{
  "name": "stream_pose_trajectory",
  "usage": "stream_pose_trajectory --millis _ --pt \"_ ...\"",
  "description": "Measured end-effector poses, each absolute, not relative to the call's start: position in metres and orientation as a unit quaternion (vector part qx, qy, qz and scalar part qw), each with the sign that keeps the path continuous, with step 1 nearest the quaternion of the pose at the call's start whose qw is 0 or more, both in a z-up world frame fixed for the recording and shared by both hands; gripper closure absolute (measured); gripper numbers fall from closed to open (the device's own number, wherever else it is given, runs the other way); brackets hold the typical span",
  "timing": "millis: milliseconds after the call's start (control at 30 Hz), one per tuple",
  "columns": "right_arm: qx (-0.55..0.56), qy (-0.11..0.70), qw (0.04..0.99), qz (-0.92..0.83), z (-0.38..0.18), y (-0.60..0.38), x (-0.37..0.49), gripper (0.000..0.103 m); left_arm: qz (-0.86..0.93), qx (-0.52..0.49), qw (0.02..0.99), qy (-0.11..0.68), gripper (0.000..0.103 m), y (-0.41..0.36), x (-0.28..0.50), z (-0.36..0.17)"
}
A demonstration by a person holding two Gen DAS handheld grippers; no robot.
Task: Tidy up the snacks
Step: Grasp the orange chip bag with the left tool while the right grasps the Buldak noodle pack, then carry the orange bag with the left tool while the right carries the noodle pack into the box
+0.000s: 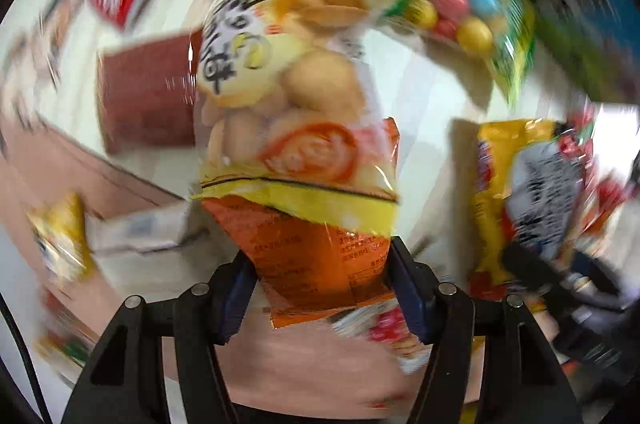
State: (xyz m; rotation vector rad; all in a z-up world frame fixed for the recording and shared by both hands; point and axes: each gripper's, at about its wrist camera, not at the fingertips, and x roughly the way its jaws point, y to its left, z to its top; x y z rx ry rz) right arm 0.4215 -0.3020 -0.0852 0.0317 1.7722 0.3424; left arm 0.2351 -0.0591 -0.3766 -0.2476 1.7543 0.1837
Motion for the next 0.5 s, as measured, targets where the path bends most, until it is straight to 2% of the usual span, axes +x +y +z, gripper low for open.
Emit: stream_pose_trajectory --millis 100,167,267,500 --pt "0.045 0.783 0.607 0.129 -0.098 -0.317 0.409 0.008 0.070 -0.029 0.640 0.765 0.042 -0.078 0.230 -0.373" --pt "0.038 0.769 0.628 0.117 -0.096 -0.322 0.403 0.006 0.068 -0.018 0.641 0.764 0.041 -0.082 0.228 -0.375" --pt "0.015 0.741 0.661 0.116 -0.090 -0.321 0.400 0.003 0.073 -0.043 0.636 0.767 0.040 -0.076 0.224 -0.383" --pt "-0.094 0.741 0.647 0.152 -0.113 -0.292 0.386 0.003 0.085 -0.126 0.631 0.761 0.045 -0.046 0.200 -0.391"
